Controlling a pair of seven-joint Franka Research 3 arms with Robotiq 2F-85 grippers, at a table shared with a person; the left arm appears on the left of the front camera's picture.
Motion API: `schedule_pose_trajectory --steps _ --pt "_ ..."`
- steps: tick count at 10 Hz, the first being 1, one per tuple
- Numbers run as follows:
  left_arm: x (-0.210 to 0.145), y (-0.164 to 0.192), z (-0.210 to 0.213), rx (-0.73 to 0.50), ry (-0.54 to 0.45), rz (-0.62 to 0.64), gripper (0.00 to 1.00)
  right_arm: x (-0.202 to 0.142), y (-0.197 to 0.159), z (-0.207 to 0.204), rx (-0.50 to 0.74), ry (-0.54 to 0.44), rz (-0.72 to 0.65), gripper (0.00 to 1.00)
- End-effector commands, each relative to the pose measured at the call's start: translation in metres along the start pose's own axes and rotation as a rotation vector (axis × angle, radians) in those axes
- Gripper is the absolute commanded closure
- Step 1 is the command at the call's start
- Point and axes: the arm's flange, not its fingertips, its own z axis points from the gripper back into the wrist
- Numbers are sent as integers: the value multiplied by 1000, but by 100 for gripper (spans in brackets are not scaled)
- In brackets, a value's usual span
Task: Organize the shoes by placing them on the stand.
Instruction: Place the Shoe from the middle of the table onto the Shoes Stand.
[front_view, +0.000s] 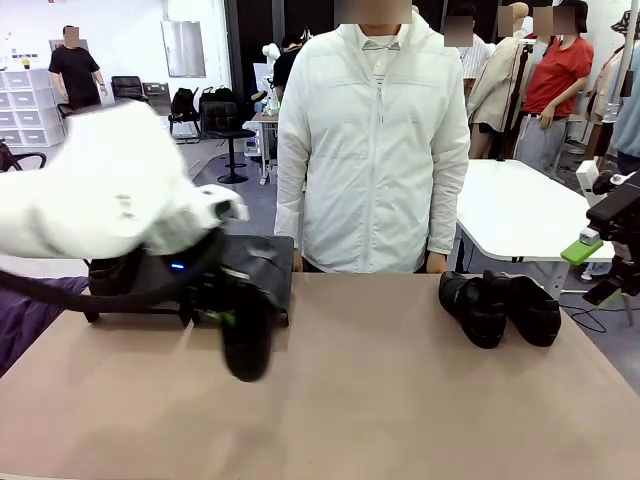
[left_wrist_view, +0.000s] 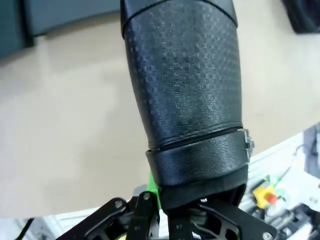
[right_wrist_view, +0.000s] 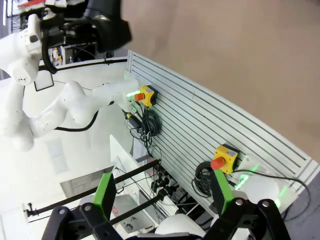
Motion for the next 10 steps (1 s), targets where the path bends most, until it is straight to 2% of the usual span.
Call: schedule_pose_trajectory --steps 1,2,3,4,5,10 --pt "-21 79 42 67 4 -24 100 -1 0 4 -15 11 14 0" --pt "-30 112 54 104 34 -55 100 -1 0 4 -15 11 14 0" --pt "-36 136 60 117 64 17 100 -1 0 4 -15 11 14 0" --pt "-40 148 62 64 37 80 100 -1 0 4 -15 11 14 0" --pt "-37 128 54 89 45 12 100 -1 0 4 -15 11 14 0" --pt "-42 129 51 102 69 -1 100 -1 0 4 -15 11 14 0"
